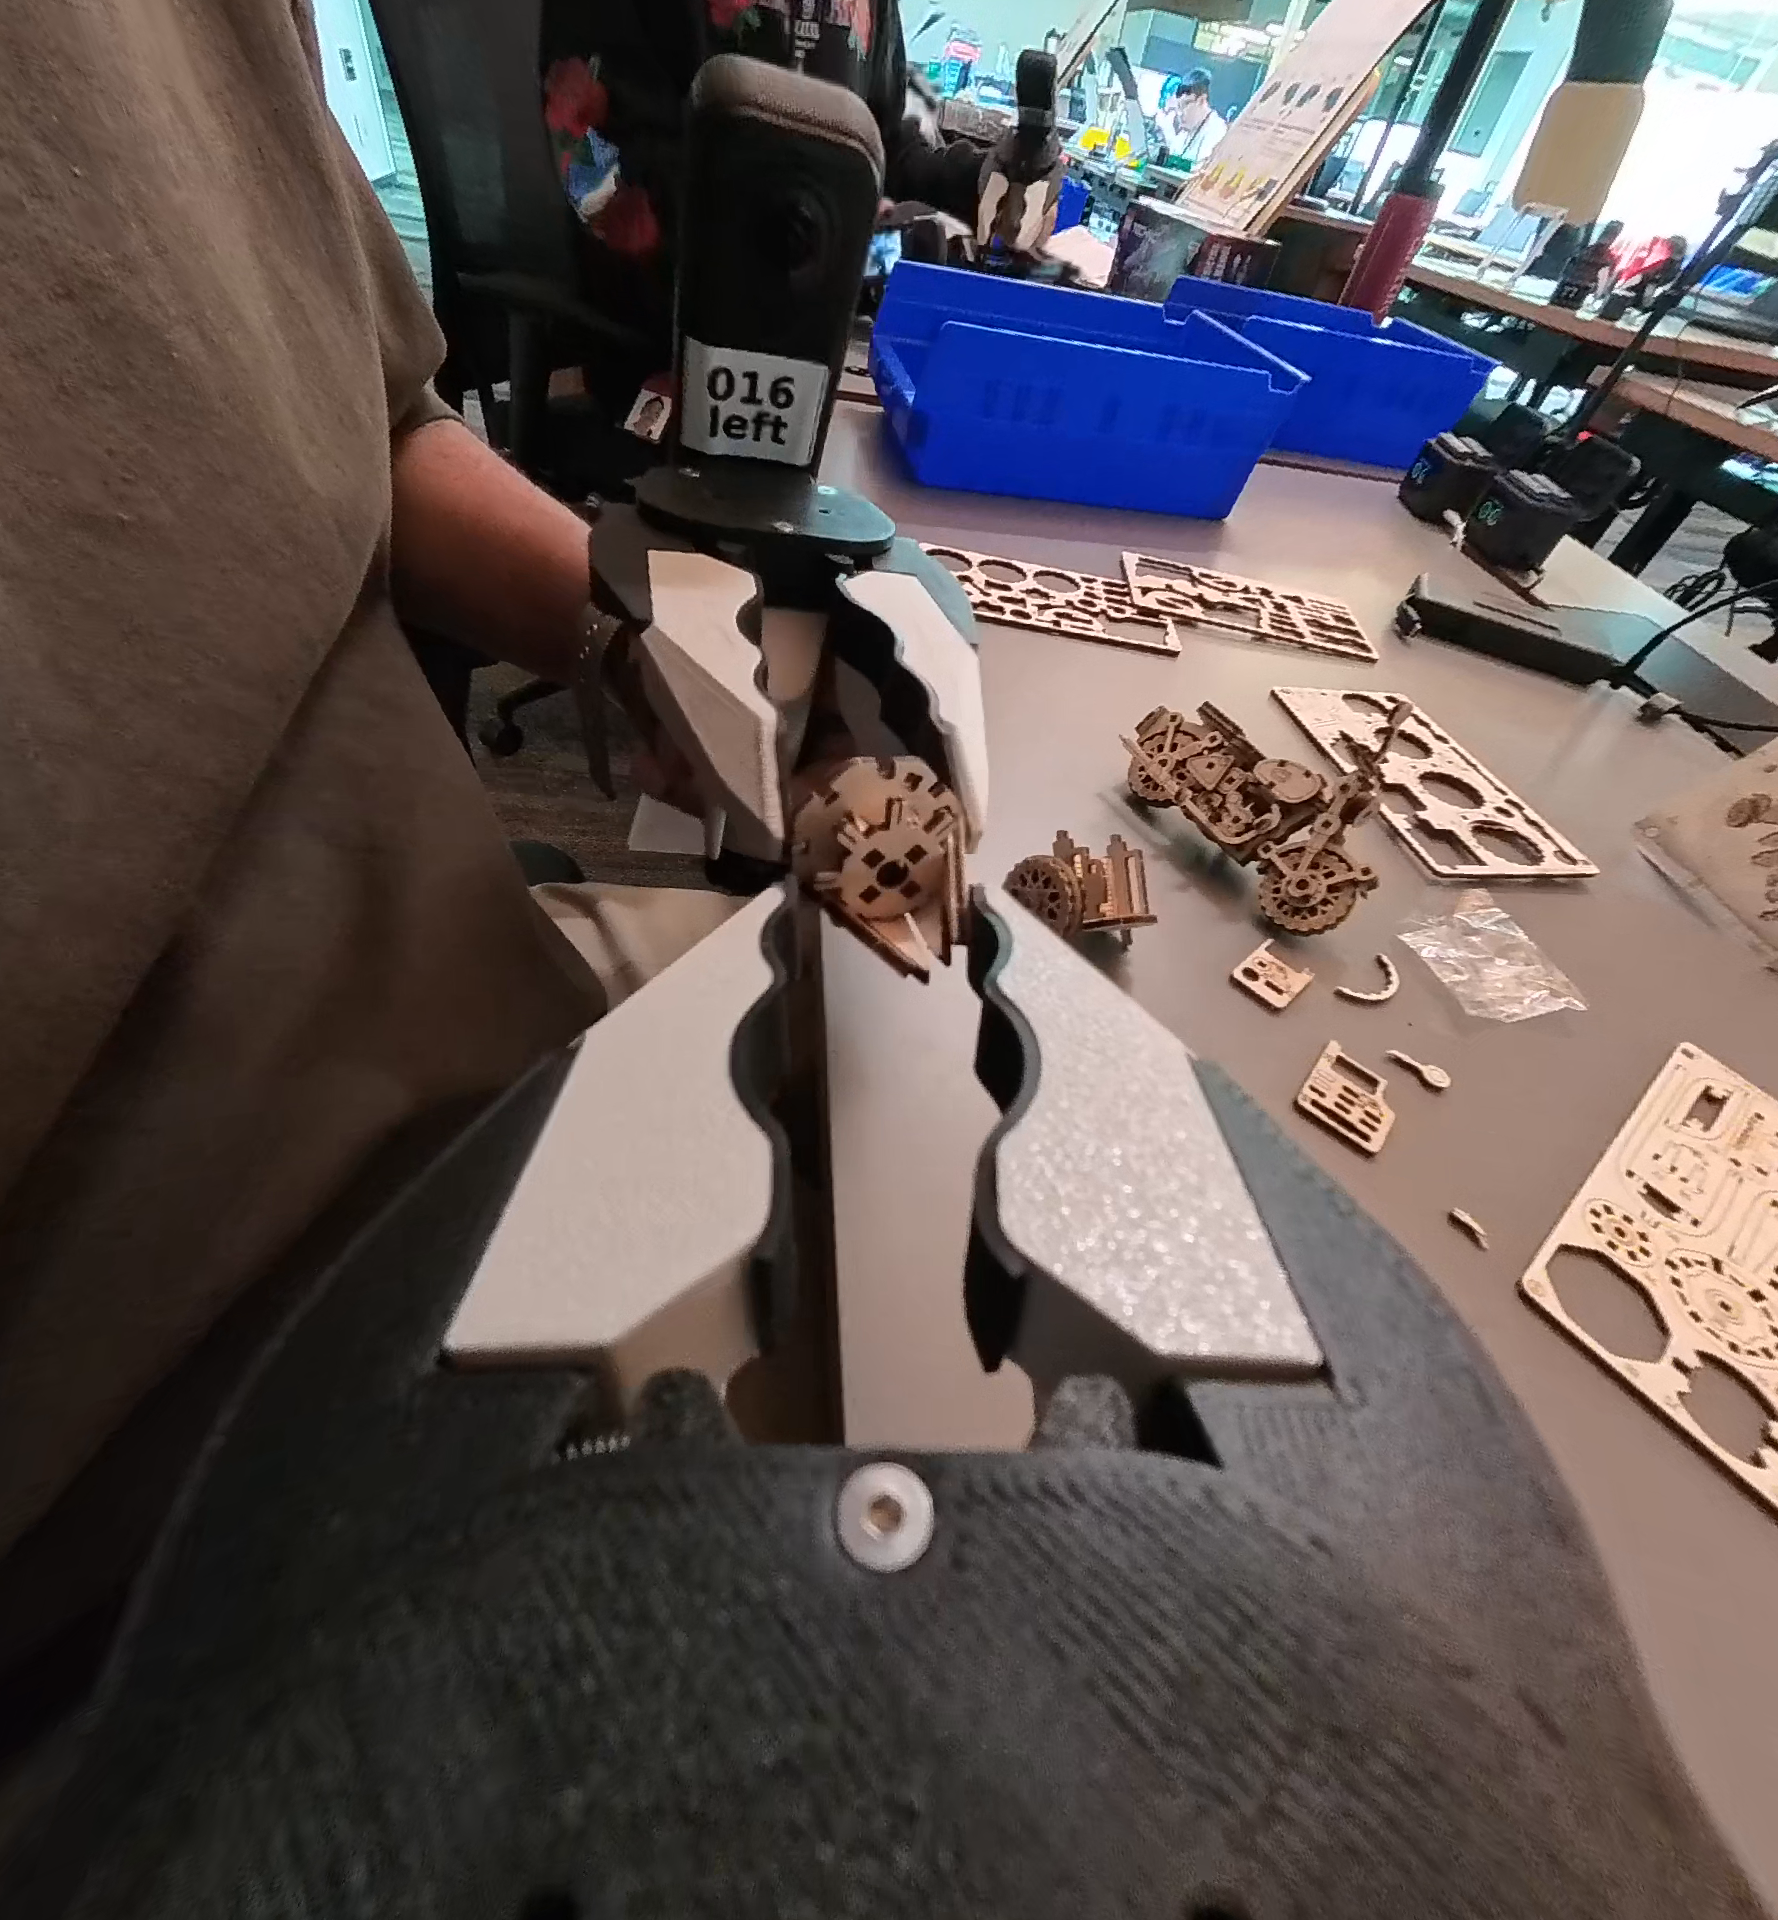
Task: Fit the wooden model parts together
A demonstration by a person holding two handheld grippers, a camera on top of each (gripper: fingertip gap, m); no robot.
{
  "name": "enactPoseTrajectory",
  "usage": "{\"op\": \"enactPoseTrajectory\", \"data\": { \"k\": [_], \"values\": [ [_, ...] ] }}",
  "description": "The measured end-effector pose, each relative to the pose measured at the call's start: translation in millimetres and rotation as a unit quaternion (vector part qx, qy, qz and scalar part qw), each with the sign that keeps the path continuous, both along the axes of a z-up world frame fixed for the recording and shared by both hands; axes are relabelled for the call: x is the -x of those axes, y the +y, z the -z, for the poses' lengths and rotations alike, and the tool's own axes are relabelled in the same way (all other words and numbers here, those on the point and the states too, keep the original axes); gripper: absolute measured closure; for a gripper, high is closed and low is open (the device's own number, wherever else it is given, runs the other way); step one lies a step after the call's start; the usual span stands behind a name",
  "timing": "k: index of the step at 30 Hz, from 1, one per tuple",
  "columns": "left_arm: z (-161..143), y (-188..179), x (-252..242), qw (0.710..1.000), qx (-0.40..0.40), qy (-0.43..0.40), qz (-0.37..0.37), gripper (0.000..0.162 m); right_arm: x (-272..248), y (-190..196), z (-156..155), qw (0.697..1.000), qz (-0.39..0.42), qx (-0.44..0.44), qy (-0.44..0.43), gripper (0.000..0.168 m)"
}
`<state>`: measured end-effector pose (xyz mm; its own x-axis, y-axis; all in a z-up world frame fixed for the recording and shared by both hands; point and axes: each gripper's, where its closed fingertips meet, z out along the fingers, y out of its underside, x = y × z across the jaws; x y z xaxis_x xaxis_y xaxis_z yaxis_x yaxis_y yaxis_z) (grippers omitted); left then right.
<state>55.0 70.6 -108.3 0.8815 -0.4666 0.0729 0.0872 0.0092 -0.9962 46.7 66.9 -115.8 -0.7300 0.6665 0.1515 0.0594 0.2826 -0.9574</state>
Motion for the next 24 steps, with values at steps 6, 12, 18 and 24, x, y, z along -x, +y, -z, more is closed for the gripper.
{"op": "enactPoseTrajectory", "data": {
  "k": [6,12,18,24],
  "values": [
    [-2,4,7,0.998,0.020,-0.066,-0.005,0.124,3,5,-5,0.999,0.017,-0.018,0.032,0.139],
    [-7,3,8,0.954,0.090,-0.271,0.088,0.116,8,14,-5,0.984,0.061,-0.113,0.119,0.139],
    [-3,4,3,0.915,0.144,-0.351,0.140,0.120,4,6,-6,0.959,0.068,-0.197,0.192,0.139],
    [-2,3,0,0.914,0.146,-0.349,0.147,0.129,3,2,-3,0.956,0.061,-0.210,0.196,0.139]
  ]
}}
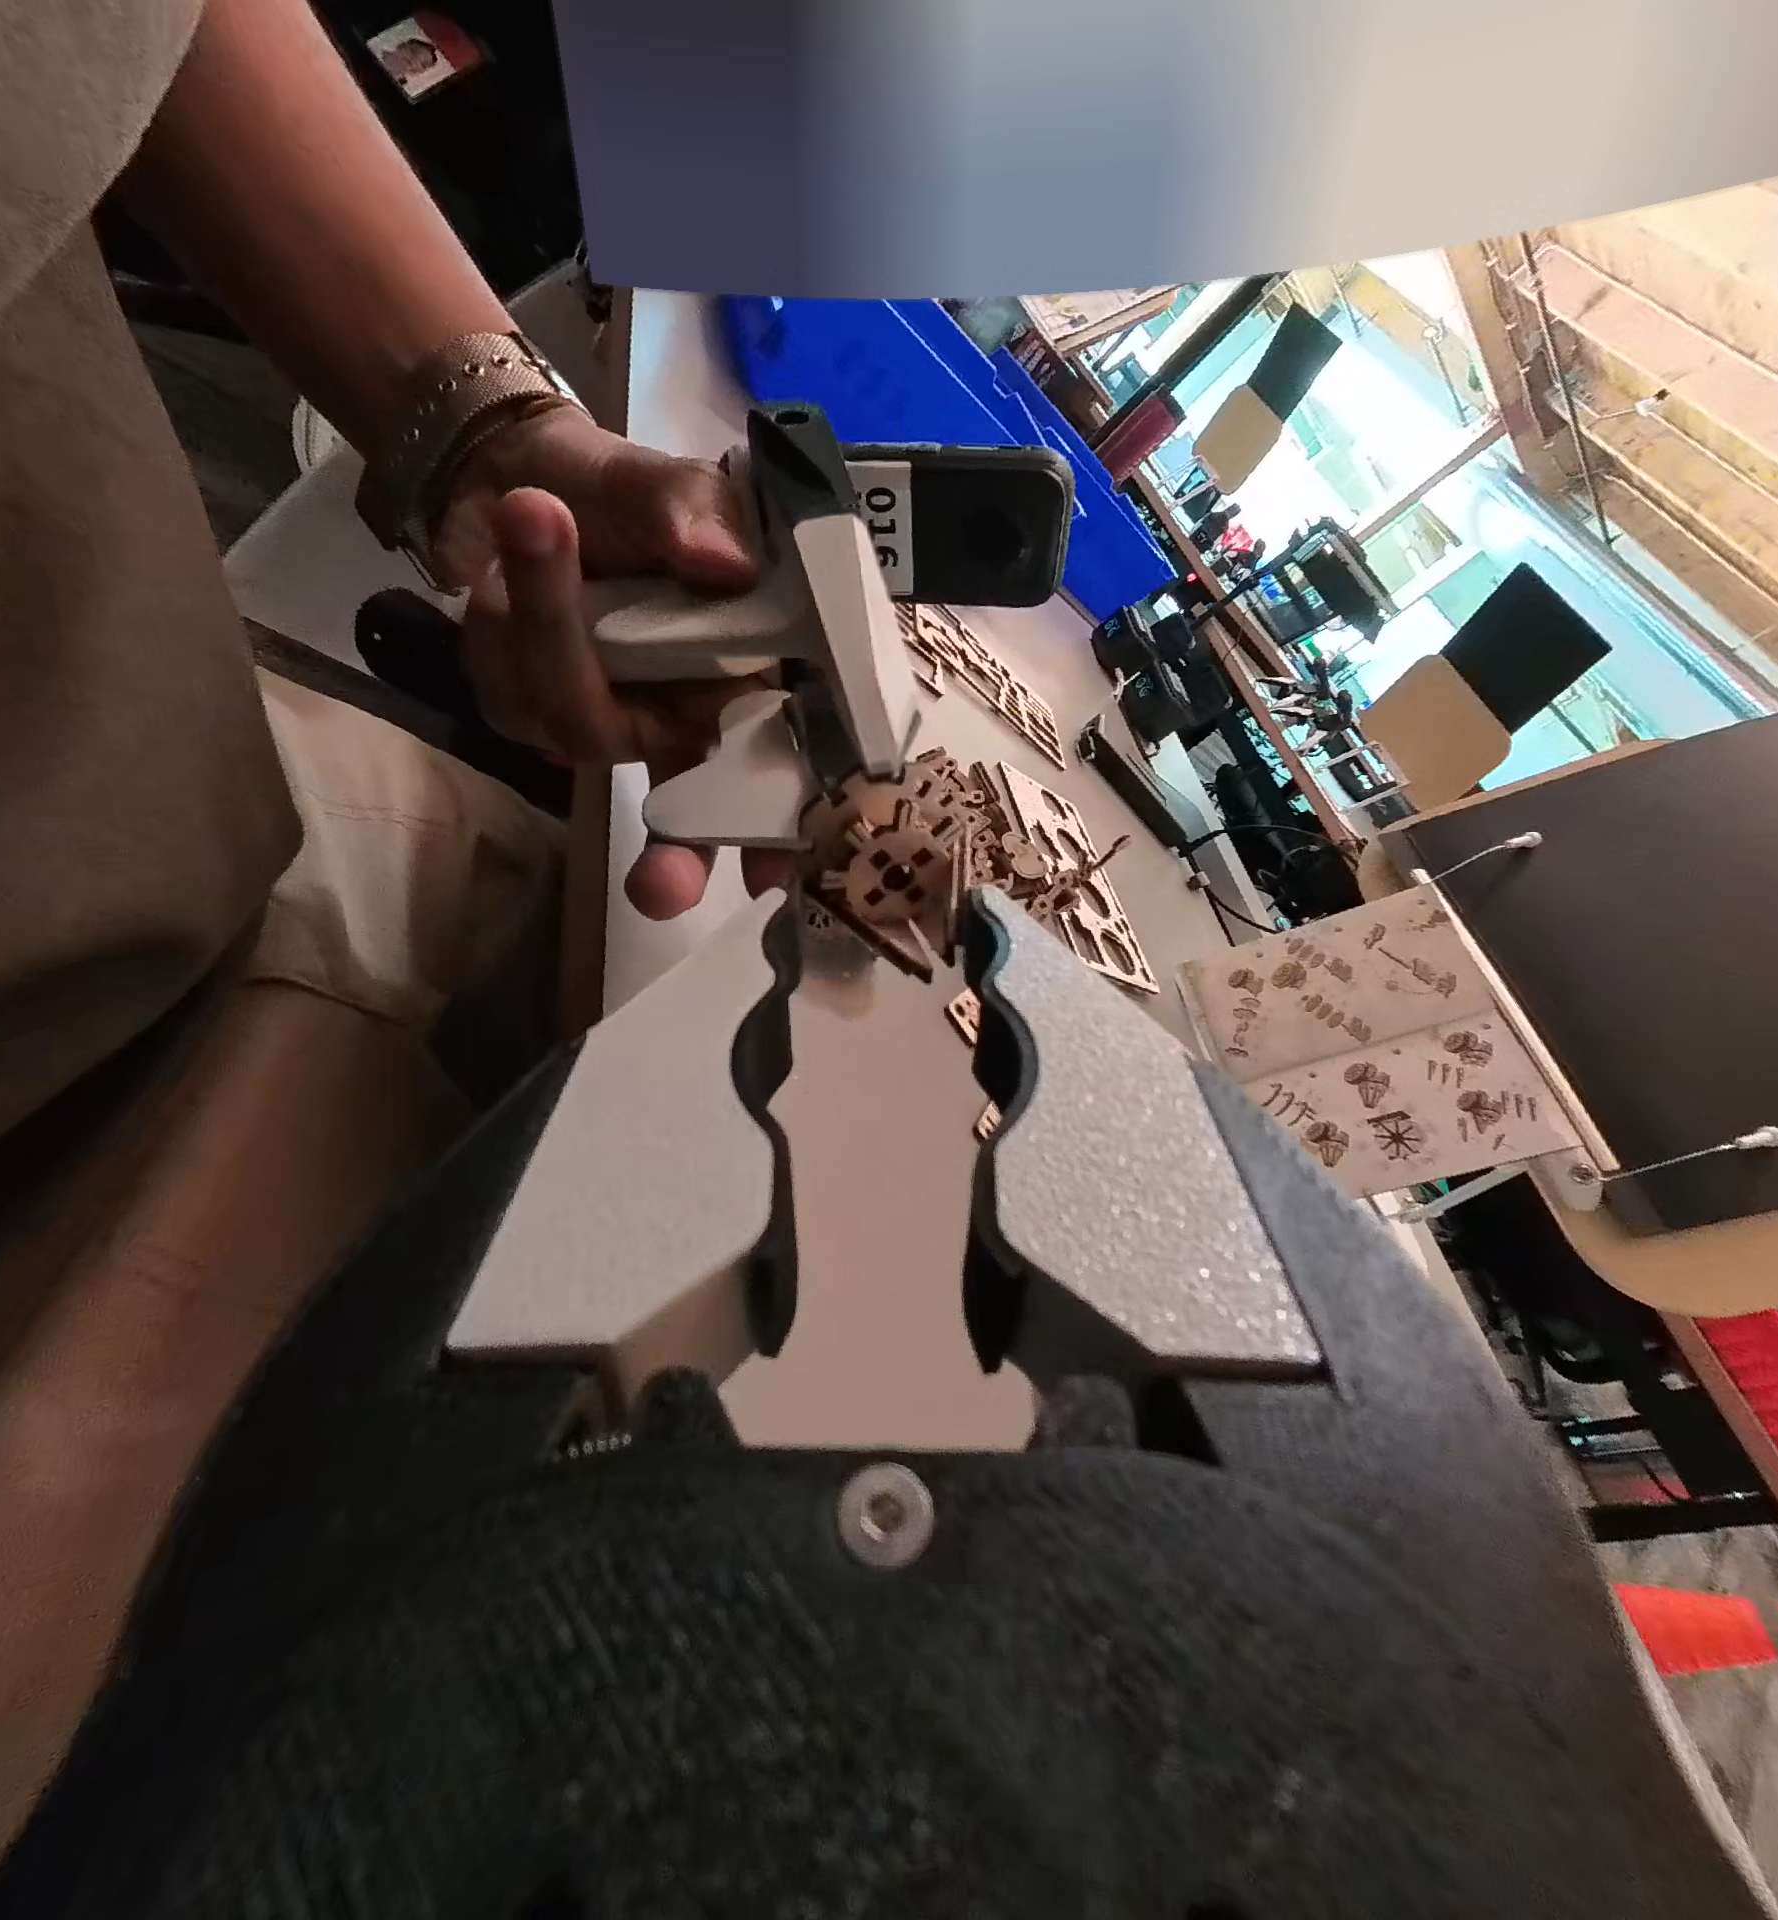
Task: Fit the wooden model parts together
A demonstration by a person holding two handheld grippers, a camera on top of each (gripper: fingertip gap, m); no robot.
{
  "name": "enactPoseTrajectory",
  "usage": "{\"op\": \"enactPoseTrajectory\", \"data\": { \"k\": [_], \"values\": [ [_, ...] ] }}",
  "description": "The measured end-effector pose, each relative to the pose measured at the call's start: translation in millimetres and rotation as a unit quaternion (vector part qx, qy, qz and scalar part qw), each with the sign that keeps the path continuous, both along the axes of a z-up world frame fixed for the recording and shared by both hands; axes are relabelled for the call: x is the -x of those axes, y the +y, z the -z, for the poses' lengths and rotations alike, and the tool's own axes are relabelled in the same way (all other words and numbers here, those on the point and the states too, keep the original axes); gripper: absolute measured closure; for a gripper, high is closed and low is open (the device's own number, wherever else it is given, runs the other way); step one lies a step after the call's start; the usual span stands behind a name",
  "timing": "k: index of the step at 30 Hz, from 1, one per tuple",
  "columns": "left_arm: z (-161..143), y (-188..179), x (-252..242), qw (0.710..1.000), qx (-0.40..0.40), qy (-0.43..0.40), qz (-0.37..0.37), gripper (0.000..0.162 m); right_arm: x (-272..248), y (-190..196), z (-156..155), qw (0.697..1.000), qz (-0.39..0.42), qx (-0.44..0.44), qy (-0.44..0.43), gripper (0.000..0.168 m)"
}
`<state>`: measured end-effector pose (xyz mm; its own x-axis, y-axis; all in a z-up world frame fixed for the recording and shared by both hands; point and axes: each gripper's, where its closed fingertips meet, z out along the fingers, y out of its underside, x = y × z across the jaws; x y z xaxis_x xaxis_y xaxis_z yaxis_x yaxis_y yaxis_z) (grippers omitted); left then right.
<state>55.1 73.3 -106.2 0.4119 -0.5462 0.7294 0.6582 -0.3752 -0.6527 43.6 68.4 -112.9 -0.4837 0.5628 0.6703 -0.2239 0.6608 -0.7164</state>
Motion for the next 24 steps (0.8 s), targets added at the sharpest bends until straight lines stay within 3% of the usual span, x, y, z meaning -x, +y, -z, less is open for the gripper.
{"op": "enactPoseTrajectory", "data": {
  "k": [4,10,17,24],
  "values": [
    [-1,0,1,1.000,-0.003,0.000,-0.002,0.130,1,1,0,1.000,0.003,-0.001,0.002,0.138],
    [-3,1,11,0.998,-0.025,0.032,-0.041,0.130,3,10,-12,0.999,0.019,0.040,0.025,0.119],
    [0,0,18,0.957,-0.099,0.237,-0.134,0.130,4,31,-27,0.975,0.002,0.219,-0.036,0.124],
    [1,0,15,0.911,-0.148,0.344,-0.175,0.131,1,19,-14,0.922,-0.064,0.342,-0.171,0.123]
  ]
}}
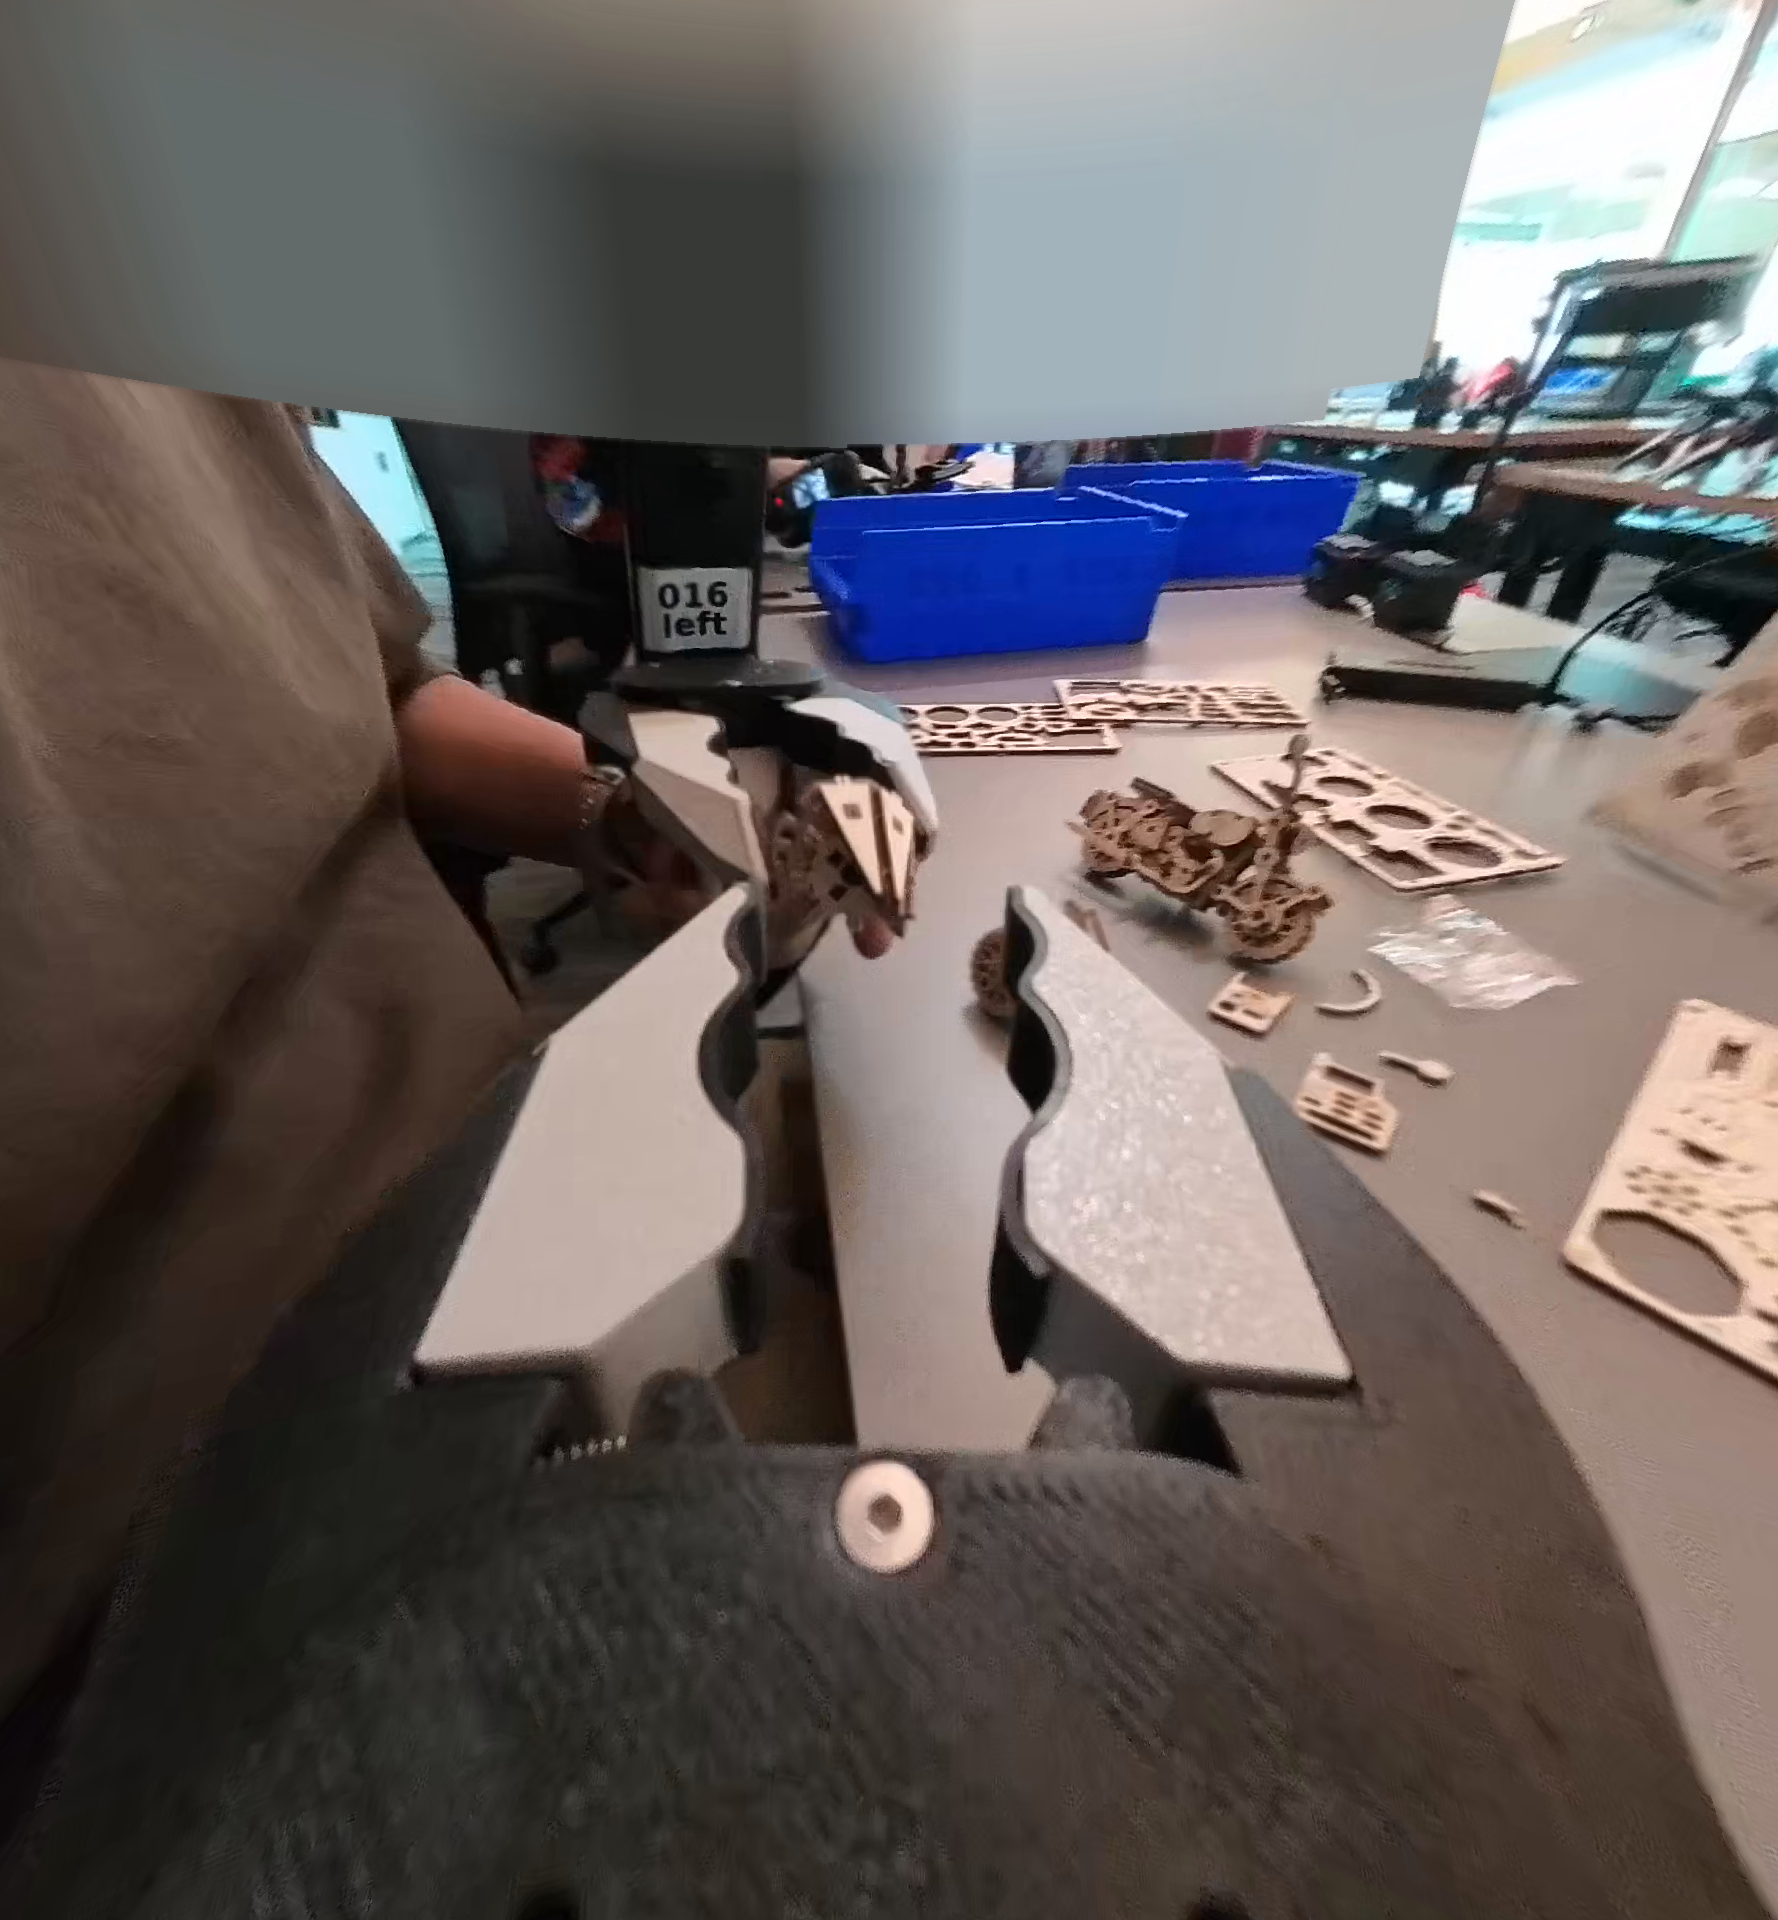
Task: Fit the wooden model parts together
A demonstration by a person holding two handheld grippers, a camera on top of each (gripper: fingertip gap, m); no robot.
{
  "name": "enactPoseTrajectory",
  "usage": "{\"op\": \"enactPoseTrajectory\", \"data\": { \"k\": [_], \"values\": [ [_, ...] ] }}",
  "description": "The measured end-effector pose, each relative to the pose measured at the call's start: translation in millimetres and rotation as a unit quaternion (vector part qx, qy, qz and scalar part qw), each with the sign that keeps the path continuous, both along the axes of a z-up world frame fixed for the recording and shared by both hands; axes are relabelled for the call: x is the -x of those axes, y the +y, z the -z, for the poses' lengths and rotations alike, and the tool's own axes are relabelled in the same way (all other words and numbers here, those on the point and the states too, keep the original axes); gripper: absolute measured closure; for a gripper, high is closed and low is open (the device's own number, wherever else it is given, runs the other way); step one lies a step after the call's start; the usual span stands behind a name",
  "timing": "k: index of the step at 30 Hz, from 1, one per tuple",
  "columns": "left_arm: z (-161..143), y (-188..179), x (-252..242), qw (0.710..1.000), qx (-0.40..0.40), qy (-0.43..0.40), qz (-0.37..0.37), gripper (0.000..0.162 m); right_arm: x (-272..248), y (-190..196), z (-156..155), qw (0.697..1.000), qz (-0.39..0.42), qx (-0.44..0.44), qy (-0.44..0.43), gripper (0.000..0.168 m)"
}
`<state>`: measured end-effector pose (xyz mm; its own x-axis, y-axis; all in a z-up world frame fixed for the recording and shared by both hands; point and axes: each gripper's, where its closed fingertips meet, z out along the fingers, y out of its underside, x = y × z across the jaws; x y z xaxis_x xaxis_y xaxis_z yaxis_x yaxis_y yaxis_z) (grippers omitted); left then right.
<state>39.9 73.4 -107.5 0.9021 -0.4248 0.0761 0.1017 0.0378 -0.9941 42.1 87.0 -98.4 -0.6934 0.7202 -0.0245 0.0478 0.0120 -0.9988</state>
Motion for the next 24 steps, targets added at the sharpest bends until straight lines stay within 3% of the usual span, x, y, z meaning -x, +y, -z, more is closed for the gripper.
{"op": "enactPoseTrajectory", "data": {
  "k": [3,7,14,20,24],
  "values": [
    [6,0,-5,0.997,-0.015,0.076,-0.017,0.131,-1,-7,0,1.000,-0.018,0.022,-0.015,0.125],
    [5,-1,-14,0.996,-0.025,0.090,-0.009,0.131,-4,-9,3,0.999,-0.031,0.022,-0.022,0.131],
    [-3,0,-3,0.999,-0.022,0.031,-0.015,0.131,-4,-3,2,1.000,-0.020,0.002,-0.002,0.133],
    [-13,3,6,0.998,-0.022,-0.058,-0.026,0.131,8,-2,0,0.996,0.048,-0.062,0.039,0.128],
    [-14,5,4,0.996,-0.019,-0.081,-0.024,0.131,14,-6,-3,0.993,0.080,-0.072,0.051,0.134]
  ]
}}
